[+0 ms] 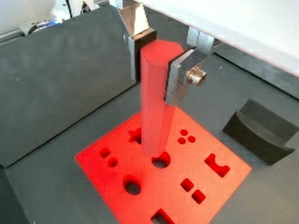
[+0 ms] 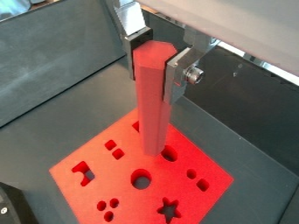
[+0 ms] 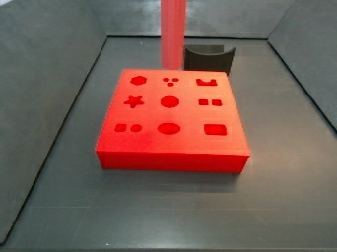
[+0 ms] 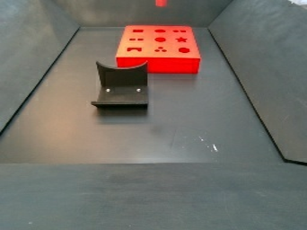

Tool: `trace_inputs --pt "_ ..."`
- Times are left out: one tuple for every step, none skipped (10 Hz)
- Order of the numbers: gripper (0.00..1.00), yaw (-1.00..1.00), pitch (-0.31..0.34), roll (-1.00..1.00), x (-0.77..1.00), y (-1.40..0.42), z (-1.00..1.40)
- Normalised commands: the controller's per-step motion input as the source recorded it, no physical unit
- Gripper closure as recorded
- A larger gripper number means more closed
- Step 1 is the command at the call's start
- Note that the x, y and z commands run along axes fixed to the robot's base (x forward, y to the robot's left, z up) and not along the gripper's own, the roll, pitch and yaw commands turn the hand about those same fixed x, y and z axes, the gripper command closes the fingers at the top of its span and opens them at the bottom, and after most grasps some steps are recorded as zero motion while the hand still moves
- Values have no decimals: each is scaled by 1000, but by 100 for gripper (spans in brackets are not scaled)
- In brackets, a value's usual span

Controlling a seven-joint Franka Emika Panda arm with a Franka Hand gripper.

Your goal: Insert the hexagon object.

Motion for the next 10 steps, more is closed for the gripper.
trace_inputs --pt "100 0 0 0 0 297 -151" --pt "100 0 -50 -20 0 489 -349" --pt "100 -46 -196 -46 -20 577 -580" --pt "100 -9 -273 -36 -157 557 -569" --pt "100 -54 -284 0 -237 520 -566" --pt "100 -106 -241 37 -286 477 -497" --pt "100 -223 -147 77 -331 526 -274" --pt "100 -406 -21 74 -394 471 -40" --pt "100 -431 0 56 -423 440 -34" --pt "100 -311 -41 0 -191 271 -134"
